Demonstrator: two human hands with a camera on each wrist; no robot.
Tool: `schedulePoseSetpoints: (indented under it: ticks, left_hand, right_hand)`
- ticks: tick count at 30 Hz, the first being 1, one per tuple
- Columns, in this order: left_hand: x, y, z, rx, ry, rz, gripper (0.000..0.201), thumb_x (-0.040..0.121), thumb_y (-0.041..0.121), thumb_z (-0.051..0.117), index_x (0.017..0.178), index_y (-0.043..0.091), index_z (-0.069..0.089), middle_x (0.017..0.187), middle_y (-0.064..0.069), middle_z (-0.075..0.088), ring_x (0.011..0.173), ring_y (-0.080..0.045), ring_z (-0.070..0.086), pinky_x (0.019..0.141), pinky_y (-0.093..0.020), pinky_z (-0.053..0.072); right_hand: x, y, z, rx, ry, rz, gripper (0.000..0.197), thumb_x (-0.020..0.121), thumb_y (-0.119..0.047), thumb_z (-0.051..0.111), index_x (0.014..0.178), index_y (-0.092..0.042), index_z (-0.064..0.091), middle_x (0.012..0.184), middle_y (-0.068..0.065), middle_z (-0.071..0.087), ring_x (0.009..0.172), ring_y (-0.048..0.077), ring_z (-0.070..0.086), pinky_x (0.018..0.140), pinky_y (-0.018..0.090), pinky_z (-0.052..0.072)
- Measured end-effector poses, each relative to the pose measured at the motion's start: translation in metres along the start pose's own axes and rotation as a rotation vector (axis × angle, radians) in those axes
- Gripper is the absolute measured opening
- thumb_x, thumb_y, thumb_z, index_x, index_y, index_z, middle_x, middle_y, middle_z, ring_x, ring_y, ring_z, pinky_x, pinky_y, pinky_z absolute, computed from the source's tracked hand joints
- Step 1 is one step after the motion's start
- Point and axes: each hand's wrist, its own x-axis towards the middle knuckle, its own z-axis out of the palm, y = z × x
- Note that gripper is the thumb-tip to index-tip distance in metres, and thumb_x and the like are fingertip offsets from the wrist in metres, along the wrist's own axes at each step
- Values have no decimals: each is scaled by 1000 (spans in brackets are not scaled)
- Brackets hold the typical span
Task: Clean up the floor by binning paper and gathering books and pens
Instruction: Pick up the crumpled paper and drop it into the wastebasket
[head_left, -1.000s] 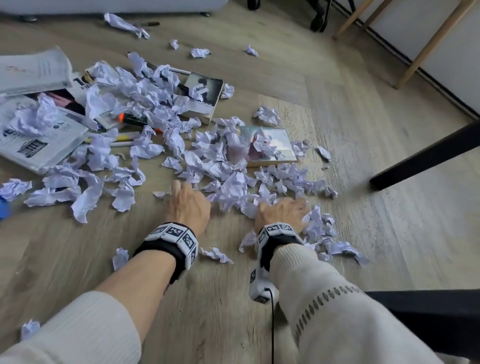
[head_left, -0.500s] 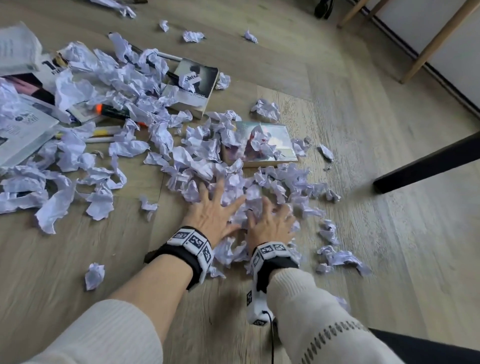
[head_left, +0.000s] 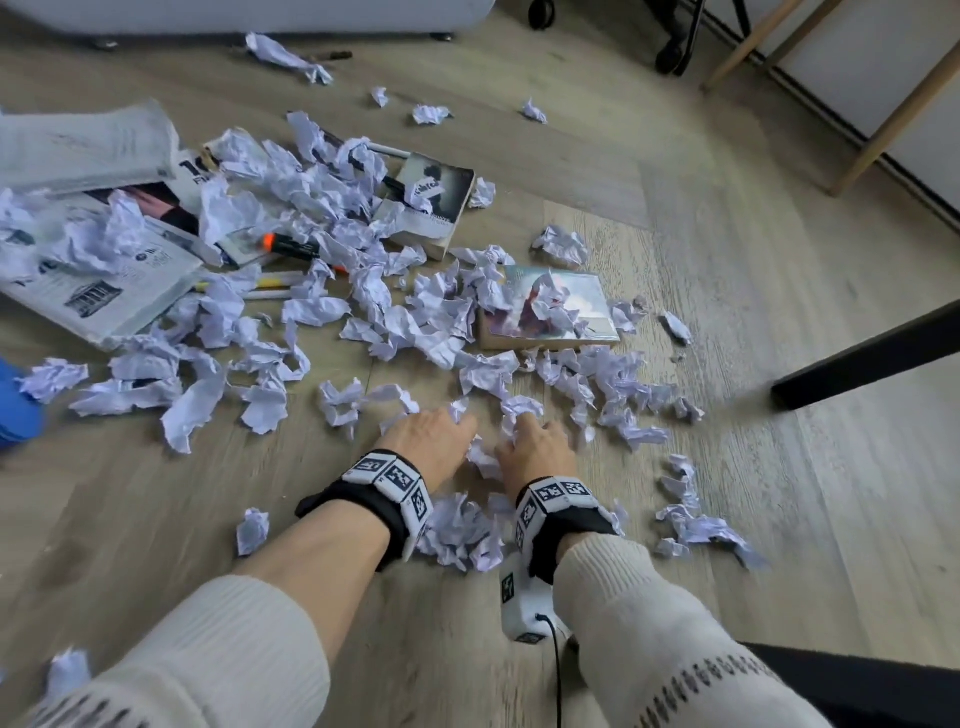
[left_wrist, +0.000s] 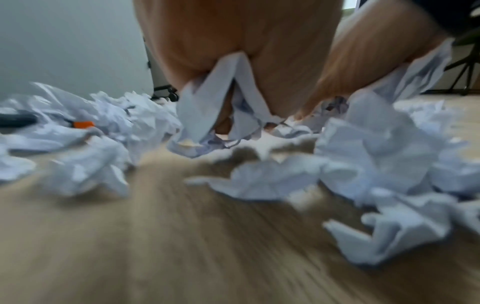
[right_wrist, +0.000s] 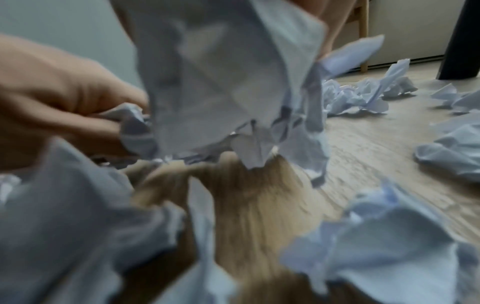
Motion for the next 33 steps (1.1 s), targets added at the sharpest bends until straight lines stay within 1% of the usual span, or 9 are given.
schedulePoseSetpoints:
  ticks: [4, 8, 12, 18, 21, 24, 27, 30, 33]
  left_hand:
    - [-22, -18, -32, 9, 32, 8, 14, 98, 15, 43, 108, 8, 49, 98, -14, 59, 84, -32, 60, 66, -36, 45]
    - [-44, -25, -72, 21, 82, 44, 22, 99, 23, 42, 112, 9, 51, 105, -17, 61, 96, -33, 60, 71, -36, 44]
    - [-77, -15, -113, -22, 75, 82, 25, 98, 32, 45, 108, 13, 56, 106, -14, 61, 94, -30, 59, 70, -34, 42]
    - [-126, 28, -164, -51, 81, 269, 21, 94, 24, 47, 108, 13, 58, 99, -13, 65, 96, -29, 61, 72, -32, 44]
    - [-151, 50, -185, -54, 79, 371, 17, 93, 24, 47, 102, 13, 56, 94, -12, 63, 86, -28, 57, 70, -31, 42]
    - [-177, 78, -198, -96, 86, 501, 16, 94, 27, 47, 95, 13, 54, 78, -3, 54, 74, -22, 51, 66, -28, 38]
    - [-199, 118, -209, -137, 82, 659, 17, 94, 26, 45, 88, 12, 52, 72, -1, 51, 70, -22, 49, 62, -28, 37]
    - [-214, 162, -217, -156, 98, 799, 21, 94, 28, 46, 99, 10, 57, 69, -1, 50, 62, -21, 46, 59, -28, 38]
    - [-222, 202, -218, -97, 163, 905, 22, 96, 33, 46, 102, 16, 58, 69, 4, 44, 62, -18, 46, 59, -29, 42]
  right_hand:
    - [-19, -15, -22, 57, 58, 13, 26, 94, -27, 47, 111, -9, 50, 113, 15, 50, 93, 31, 52, 73, 30, 34]
    - [-42, -30, -47, 74, 90, -28, 29, 92, -28, 48, 114, -9, 51, 115, 17, 51, 101, 35, 53, 77, 34, 39]
    - [-75, -43, -84, 48, 143, -102, 25, 90, -27, 48, 105, -8, 52, 109, 17, 56, 96, 32, 54, 71, 31, 33]
    - [-147, -46, -139, 23, 216, -176, 29, 91, -27, 51, 115, -12, 54, 114, 12, 58, 105, 32, 53, 81, 35, 41]
    - [-188, -28, -166, 69, 228, -186, 13, 92, -27, 49, 96, -15, 52, 99, 11, 57, 92, 28, 51, 72, 31, 36]
    - [-234, 1, -192, 113, 221, -232, 14, 90, -31, 56, 86, -18, 51, 82, 2, 54, 78, 22, 52, 62, 29, 35]
    - [-281, 41, -215, 180, 227, -282, 11, 86, -28, 57, 79, -21, 52, 68, -8, 51, 61, 5, 46, 53, 15, 35]
    - [-316, 84, -228, 311, 255, -239, 10, 83, -29, 57, 73, -28, 55, 58, -6, 52, 47, 3, 44, 45, 14, 34]
    - [-340, 128, -236, 422, 205, -238, 12, 91, -19, 57, 80, -23, 60, 64, 7, 58, 49, 10, 46, 48, 25, 38]
